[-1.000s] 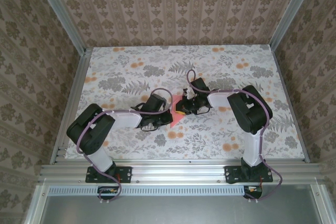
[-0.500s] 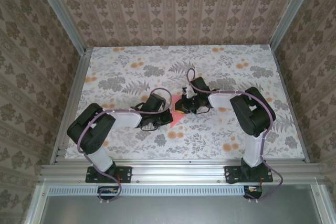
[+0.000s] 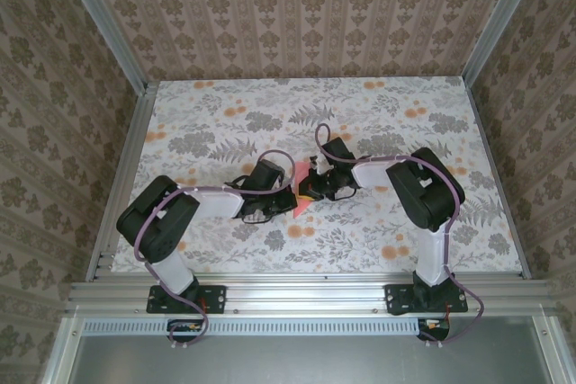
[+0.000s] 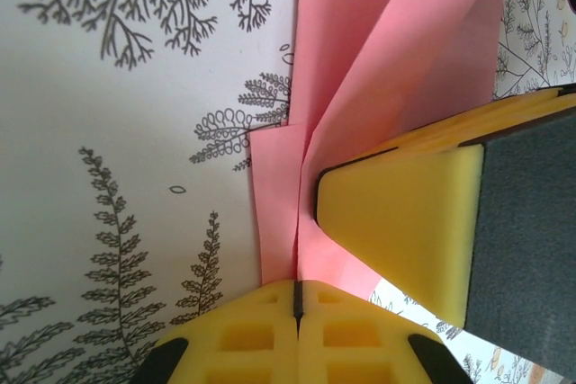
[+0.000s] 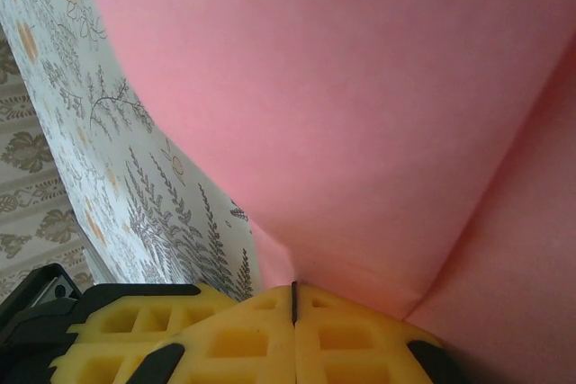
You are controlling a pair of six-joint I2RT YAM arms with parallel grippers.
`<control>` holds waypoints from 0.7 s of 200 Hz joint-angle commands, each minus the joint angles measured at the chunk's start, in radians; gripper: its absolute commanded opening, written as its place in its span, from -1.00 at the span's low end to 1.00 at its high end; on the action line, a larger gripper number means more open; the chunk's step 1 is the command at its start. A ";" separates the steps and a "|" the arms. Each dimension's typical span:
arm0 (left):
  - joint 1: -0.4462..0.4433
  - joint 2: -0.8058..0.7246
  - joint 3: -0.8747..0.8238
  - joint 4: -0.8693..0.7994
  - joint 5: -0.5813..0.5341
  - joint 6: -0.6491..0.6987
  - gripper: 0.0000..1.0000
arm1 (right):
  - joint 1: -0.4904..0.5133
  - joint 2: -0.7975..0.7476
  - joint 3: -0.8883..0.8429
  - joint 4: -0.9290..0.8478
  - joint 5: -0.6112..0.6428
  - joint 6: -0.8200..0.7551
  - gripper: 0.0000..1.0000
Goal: Fold a paper plane with a square sheet of paper (pick it up from the middle)
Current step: Fourth fold the wing at the center of the table.
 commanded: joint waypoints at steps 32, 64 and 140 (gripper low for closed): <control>0.006 -0.103 0.009 -0.138 -0.039 0.012 -0.65 | 0.001 0.034 -0.017 -0.059 0.103 -0.008 -0.86; -0.009 -0.160 0.023 -0.132 -0.020 0.029 -0.71 | 0.001 0.034 -0.019 -0.051 0.101 -0.001 -0.86; -0.032 -0.039 0.049 -0.044 0.033 0.039 -0.87 | 0.001 0.034 -0.016 -0.055 0.096 0.004 -0.86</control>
